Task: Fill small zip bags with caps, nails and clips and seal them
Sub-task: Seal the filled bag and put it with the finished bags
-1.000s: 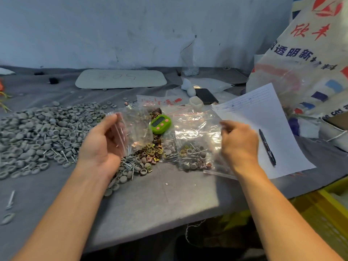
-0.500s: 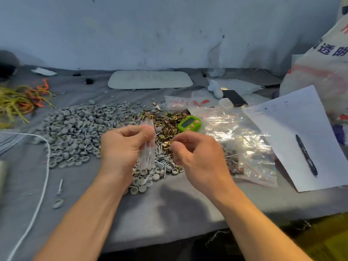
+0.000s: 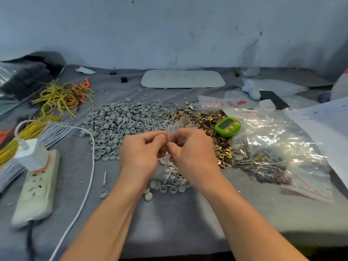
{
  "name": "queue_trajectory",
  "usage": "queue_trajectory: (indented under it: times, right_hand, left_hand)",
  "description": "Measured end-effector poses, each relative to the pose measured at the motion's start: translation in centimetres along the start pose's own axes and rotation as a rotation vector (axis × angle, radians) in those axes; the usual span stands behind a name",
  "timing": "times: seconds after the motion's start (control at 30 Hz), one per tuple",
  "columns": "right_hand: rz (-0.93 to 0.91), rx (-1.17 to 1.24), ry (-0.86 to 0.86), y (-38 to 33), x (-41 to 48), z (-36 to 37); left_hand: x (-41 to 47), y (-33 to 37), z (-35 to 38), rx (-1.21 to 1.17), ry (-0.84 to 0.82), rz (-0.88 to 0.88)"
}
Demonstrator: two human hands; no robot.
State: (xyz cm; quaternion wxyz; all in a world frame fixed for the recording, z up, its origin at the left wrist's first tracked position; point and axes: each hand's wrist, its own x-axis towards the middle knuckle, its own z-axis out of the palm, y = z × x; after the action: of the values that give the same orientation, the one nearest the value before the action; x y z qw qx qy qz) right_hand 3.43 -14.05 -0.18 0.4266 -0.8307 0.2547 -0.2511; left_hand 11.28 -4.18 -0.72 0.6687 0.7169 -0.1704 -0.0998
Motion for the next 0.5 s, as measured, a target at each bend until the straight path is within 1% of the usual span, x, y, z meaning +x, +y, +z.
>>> queue_trajectory:
  times: [0.1, 0.17, 0.3, 0.37, 0.5]
  right_hand:
    - [0.001, 0.067, -0.042, 0.0, 0.3, 0.2]
    - [0.044, 0.143, -0.048, 0.0, 0.6, 0.4]
    - [0.132, 0.284, -0.087, -0.5, 0.7, 1.1]
    - [0.137, 0.296, -0.104, -0.6, 0.7, 1.4]
    - [0.129, 0.325, -0.141, -1.4, 0.8, 2.2]
  left_hand:
    - [0.3, 0.0, -1.1, 0.065, 0.052, -0.001]
    - [-0.1, 0.0, -1.7, 0.107, 0.081, 0.043]
    - [-1.2, 0.5, -2.4, 0.200, 0.001, 0.176]
    - [-1.4, 0.5, -2.7, 0.258, -0.021, 0.196]
    - [-1.0, 0.1, -3.5, 0.345, 0.078, 0.170]
